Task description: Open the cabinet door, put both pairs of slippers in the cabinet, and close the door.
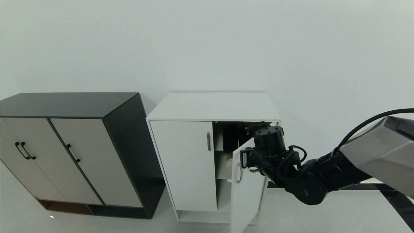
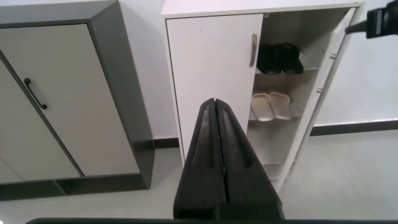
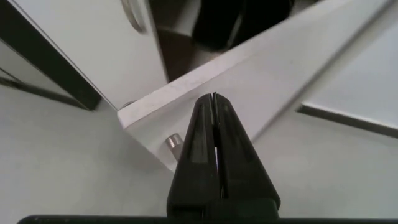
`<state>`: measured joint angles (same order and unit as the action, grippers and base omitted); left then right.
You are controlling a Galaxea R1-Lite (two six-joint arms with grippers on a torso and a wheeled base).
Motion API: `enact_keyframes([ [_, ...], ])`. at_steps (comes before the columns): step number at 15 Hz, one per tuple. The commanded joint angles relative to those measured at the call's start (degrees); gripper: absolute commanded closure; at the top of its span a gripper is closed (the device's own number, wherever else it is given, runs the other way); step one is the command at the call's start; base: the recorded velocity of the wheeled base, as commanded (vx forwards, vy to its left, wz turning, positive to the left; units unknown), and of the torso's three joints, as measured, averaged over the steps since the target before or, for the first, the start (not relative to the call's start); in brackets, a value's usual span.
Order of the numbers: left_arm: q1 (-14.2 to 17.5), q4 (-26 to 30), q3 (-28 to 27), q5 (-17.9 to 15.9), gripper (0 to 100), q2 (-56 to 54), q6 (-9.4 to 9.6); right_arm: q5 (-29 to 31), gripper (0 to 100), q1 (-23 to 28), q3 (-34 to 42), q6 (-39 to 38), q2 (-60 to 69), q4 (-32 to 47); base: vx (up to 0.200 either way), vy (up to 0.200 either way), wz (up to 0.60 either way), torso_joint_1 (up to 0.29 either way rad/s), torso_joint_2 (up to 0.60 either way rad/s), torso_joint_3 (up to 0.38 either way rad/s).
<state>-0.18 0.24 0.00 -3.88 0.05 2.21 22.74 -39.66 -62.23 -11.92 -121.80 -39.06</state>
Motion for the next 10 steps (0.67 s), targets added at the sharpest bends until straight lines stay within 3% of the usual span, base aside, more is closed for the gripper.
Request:
enact_keyframes([
  [1, 0.0, 0.0, 0.0, 0.0, 100, 0.0, -0.01, -0.2, 100, 0.0, -0.1, -1.7, -0.6, -2.7, 0.000, 0.000, 0.00, 0.000, 0.00, 0.000],
  [3, 0.0, 0.0, 0.0, 0.0, 100, 0.0, -0.01, -3.6, 100, 0.0, 4.0, -3.0, 2.4, -6.4, 0.000, 0.000, 0.00, 0.000, 0.00, 0.000],
  [6, 0.0, 0.0, 0.0, 0.0, 100, 0.0, -0.01, -15.3, 100, 2.2, 15.7, -3.5, 5.7, -16.1, 0.000, 0.000, 0.00, 0.000, 0.00, 0.000],
  [8, 0.0, 0.0, 0.0, 0.0, 100, 0.0, 0.08, -16.0, 100, 3.6, 19.3, -3.5, 4.9, -19.7, 0.000, 0.000, 0.00, 0.000, 0.00, 0.000],
  [10, 0.0, 0.0, 0.0, 0.0, 100, 0.0, 0.08, -15.8, 100, 3.5, 21.0, -2.7, 3.7, -21.4, 0.200, 0.000, 0.00, 0.000, 0.00, 0.002],
])
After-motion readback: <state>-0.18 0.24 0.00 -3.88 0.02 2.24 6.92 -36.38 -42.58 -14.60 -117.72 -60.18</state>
